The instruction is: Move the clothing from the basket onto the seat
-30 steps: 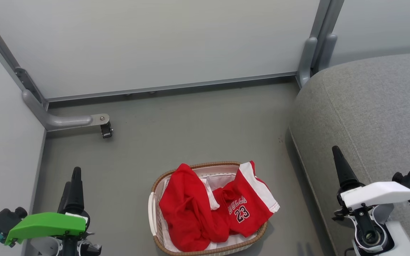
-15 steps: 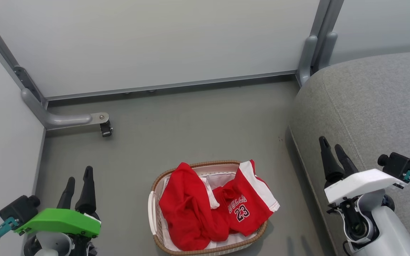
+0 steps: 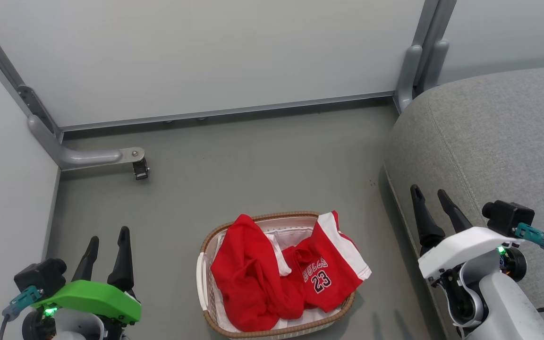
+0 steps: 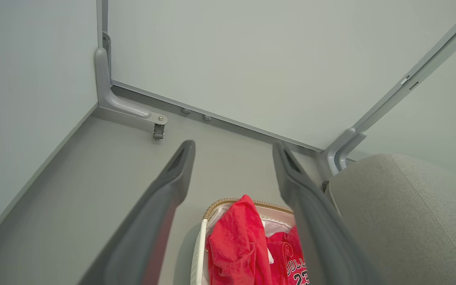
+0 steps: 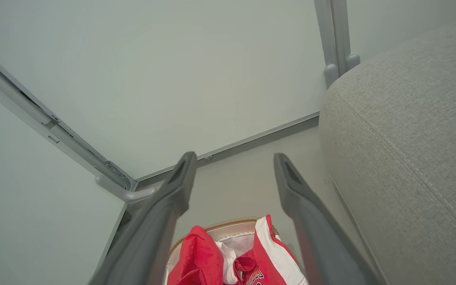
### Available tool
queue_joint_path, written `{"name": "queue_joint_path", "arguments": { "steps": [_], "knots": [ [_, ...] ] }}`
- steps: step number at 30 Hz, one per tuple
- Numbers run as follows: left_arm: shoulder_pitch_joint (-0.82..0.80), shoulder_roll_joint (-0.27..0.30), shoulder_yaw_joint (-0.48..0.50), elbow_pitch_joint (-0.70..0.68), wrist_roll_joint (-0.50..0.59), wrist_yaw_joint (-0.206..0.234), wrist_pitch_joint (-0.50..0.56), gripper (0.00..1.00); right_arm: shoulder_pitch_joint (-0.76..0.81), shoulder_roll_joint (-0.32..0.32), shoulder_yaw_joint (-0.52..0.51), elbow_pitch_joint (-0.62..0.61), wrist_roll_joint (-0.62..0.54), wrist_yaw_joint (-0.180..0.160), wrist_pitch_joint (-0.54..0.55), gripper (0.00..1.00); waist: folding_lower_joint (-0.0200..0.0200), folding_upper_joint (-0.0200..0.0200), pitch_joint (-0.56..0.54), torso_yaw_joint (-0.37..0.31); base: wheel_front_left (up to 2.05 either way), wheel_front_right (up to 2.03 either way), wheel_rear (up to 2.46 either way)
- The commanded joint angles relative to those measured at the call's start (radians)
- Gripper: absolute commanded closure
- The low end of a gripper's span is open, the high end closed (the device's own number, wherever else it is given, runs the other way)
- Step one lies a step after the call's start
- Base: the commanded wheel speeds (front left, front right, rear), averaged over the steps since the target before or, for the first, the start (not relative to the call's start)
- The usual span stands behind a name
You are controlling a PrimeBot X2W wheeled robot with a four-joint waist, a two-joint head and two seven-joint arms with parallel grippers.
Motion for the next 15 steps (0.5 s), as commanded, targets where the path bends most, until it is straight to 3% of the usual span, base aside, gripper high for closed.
{"name": "queue_joint_path", "arguments": {
  "steps": [1, 15],
  "knots": [
    [-0.026, 0.013, -0.001, -0.002, 0.039, -0.006, -0.012, 0.0, -0.028, -0.008, 0.005, 0.004, -0.037, 0.0, -0.012, 0.0, 0.0, -0.0001, 0.001, 0.0, 0.0, 0.0, 0.0],
    [-0.014, 0.01, 0.0, 0.025, 0.179, -0.006, -0.047, 0.0, -0.035, -0.006, 0.016, 0.027, -0.2, 0.0, -0.048, 0.0, 0.0, -0.0001, 0.015, 0.001, 0.0, 0.0, 0.0]
  ]
}}
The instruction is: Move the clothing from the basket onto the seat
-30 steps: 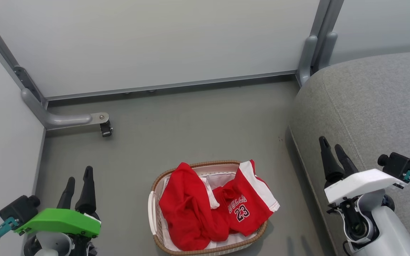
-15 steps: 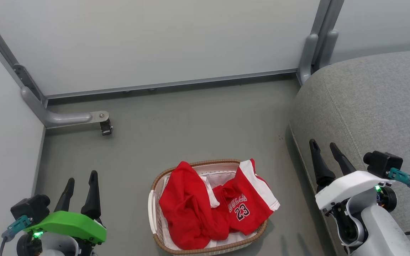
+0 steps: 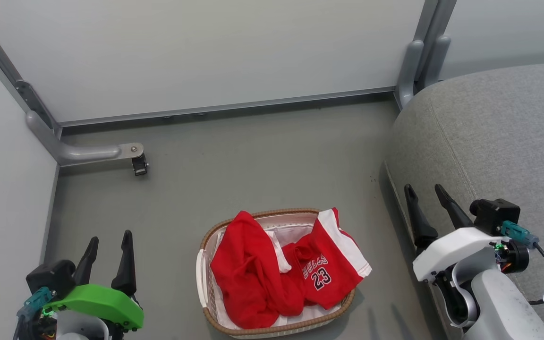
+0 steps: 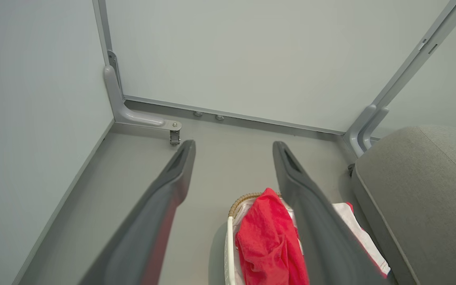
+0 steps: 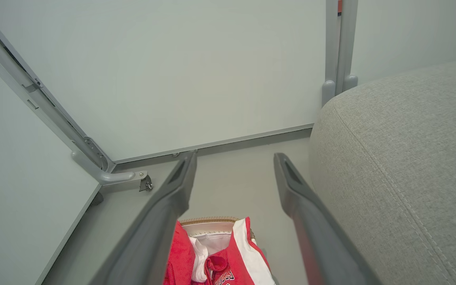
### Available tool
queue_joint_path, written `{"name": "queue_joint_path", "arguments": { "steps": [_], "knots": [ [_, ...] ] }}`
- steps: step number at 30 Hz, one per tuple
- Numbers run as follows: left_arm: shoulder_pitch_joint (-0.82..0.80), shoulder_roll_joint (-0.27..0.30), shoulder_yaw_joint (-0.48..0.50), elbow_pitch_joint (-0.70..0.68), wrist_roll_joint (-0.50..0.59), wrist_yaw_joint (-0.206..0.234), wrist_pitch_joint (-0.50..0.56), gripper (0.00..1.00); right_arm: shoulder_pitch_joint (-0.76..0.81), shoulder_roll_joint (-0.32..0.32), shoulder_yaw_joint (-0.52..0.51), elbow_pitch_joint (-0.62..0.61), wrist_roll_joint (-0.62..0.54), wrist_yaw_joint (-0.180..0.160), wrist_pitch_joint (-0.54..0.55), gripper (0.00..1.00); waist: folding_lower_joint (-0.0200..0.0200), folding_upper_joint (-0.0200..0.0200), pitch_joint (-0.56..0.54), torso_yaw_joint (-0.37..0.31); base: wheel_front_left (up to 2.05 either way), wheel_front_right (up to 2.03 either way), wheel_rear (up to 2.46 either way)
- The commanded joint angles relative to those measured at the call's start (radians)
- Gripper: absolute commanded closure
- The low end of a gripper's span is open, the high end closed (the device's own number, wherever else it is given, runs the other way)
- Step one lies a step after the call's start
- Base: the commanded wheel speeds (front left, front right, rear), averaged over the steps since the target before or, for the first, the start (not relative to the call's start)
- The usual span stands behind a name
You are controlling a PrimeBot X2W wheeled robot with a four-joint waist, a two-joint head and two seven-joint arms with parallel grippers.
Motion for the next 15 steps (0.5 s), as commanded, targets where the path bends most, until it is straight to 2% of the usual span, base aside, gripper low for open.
{"name": "queue_joint_path", "arguments": {
  "steps": [1, 15],
  "knots": [
    [-0.011, 0.008, 0.002, -0.001, 0.027, -0.003, -0.01, 0.0, -0.015, -0.005, 0.004, -0.001, -0.031, 0.0, -0.011, 0.0, 0.0, 0.0, 0.001, 0.0, 0.0, 0.0, 0.0],
    [0.032, -0.01, 0.026, 0.015, 0.132, -0.004, -0.042, 0.0, 0.015, 0.004, -0.003, 0.019, -0.16, 0.0, -0.043, 0.0, 0.0, 0.0, -0.003, 0.0, 0.0, 0.0, 0.0]
  ]
}}
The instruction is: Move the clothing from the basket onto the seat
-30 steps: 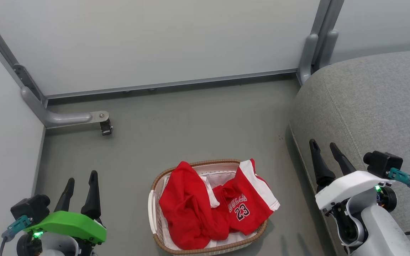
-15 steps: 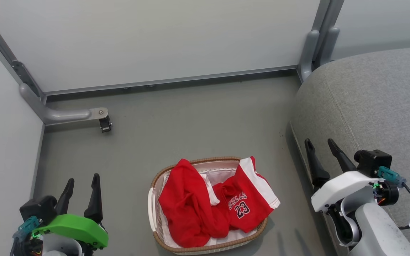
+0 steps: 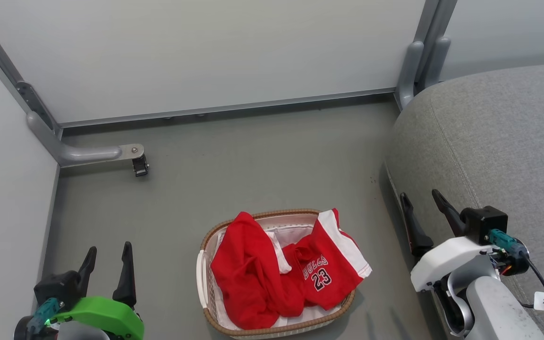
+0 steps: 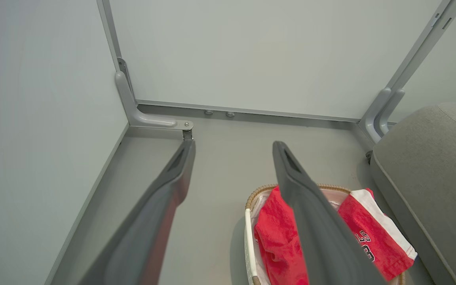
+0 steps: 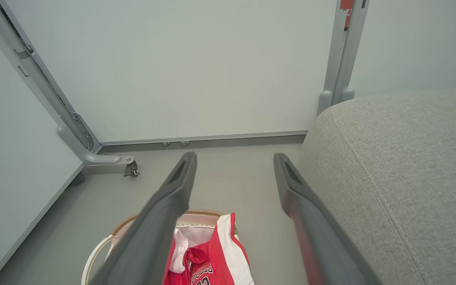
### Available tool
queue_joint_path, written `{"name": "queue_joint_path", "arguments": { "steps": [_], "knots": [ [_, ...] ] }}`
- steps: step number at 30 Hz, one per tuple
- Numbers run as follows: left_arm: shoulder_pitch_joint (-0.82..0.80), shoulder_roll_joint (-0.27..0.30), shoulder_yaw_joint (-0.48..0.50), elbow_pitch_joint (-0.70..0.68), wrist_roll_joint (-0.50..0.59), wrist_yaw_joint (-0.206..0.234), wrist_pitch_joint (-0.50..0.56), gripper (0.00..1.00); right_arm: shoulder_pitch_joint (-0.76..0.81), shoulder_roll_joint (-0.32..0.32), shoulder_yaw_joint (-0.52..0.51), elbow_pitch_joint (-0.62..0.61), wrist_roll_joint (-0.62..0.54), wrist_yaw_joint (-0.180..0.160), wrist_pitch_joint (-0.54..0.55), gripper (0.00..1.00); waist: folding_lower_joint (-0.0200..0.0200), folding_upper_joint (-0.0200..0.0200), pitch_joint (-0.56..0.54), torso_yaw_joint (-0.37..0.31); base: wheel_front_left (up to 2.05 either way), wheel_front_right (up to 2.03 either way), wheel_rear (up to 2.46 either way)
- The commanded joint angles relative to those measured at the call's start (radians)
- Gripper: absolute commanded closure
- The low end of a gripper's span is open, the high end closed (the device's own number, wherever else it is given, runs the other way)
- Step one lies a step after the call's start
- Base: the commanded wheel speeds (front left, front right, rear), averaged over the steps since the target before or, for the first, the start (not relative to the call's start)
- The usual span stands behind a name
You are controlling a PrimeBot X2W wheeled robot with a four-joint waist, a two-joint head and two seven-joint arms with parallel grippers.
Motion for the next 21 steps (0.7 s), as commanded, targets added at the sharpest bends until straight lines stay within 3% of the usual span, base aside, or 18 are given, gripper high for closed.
{"name": "queue_joint_path", "arguments": {
  "steps": [1, 9, 21],
  "knots": [
    [0.008, -0.001, 0.006, -0.005, 0.019, -0.004, -0.011, 0.0, 0.007, -0.002, -0.003, -0.003, -0.027, 0.0, -0.01, 0.0, 0.0, 0.0, -0.001, 0.0, 0.0, 0.0, 0.0],
    [0.041, -0.03, 0.059, -0.007, 0.072, -0.005, -0.028, 0.0, 0.036, 0.012, -0.053, -0.009, -0.091, 0.0, -0.027, 0.0, -0.0001, 0.0, -0.01, 0.001, 0.0, 0.0, 0.0],
    [0.039, -0.042, 0.063, 0.003, 0.153, -0.005, -0.051, 0.0, 0.036, 0.028, -0.086, -0.008, -0.187, 0.0, -0.049, 0.0, -0.0001, 0.0, -0.007, -0.001, 0.0, 0.0, 0.0]
  ]
}}
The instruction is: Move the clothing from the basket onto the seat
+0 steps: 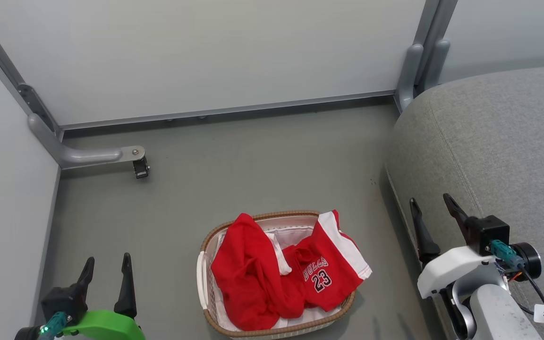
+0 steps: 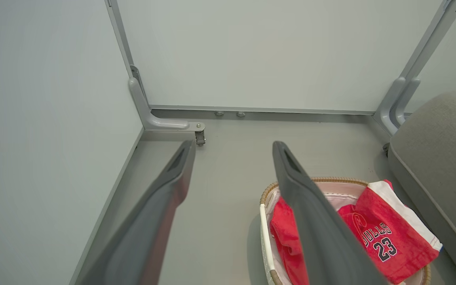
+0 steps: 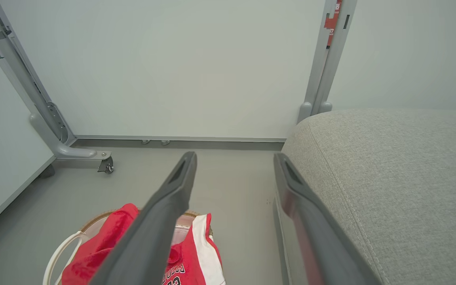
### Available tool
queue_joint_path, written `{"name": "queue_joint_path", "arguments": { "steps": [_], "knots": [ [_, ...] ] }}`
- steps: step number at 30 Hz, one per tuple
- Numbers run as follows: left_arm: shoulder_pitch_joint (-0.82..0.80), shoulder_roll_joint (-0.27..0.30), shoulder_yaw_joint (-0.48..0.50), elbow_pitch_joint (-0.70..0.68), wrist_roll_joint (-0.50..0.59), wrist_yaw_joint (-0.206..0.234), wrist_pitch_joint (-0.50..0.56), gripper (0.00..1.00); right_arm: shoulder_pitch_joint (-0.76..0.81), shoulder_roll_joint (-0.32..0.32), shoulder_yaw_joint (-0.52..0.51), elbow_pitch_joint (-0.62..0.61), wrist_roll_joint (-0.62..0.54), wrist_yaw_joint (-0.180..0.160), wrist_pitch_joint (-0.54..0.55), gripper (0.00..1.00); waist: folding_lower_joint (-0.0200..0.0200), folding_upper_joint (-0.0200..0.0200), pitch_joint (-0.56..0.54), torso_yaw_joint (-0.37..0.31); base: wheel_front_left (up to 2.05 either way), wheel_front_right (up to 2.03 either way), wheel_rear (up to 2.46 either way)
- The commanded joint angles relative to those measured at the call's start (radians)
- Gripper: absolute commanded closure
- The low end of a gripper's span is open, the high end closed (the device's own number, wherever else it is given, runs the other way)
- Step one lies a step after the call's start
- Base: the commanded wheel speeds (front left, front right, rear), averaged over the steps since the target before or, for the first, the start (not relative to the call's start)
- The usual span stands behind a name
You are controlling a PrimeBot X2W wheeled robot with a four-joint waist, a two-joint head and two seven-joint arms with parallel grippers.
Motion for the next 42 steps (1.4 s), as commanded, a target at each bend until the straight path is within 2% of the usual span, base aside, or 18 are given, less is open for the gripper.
{"name": "queue_joint_path", "arguments": {
  "steps": [1, 11, 16, 33, 42],
  "knots": [
    [-0.004, 0.002, -0.002, 0.002, 0.022, -0.004, -0.01, 0.0, -0.002, -0.001, -0.001, 0.001, -0.025, 0.0, -0.01, 0.0, 0.0, 0.0, 0.003, -0.001, 0.0, 0.0, 0.0],
    [-0.045, 0.019, -0.078, 0.011, 0.058, -0.004, -0.028, 0.0, -0.037, 0.004, 0.012, -0.016, -0.105, 0.0, -0.026, 0.0, 0.0, 0.0, 0.076, -0.014, 0.0, 0.0, 0.0],
    [-0.091, 0.034, -0.136, 0.015, 0.027, -0.004, -0.026, 0.0, -0.07, 0.008, 0.026, -0.039, -0.104, 0.0, -0.027, 0.0, 0.0, 0.0, 0.148, -0.037, 0.0, 0.0, 0.0],
    [-0.299, 0.123, -0.326, 0.071, -0.04, -0.004, -0.025, 0.0, -0.207, 0.008, 0.109, -0.187, -0.001, 0.0, -0.027, 0.0, 0.0, 0.0, 0.427, -0.159, 0.0, 0.0, 0.0],
    [-0.416, 0.193, -0.469, 0.187, -0.063, -0.004, -0.025, 0.0, -0.269, 0.008, 0.156, -0.291, 0.051, 0.0, -0.027, 0.0, 0.0, 0.0, 0.558, -0.23, 0.0, 0.0, 0.0]
  ]
}}
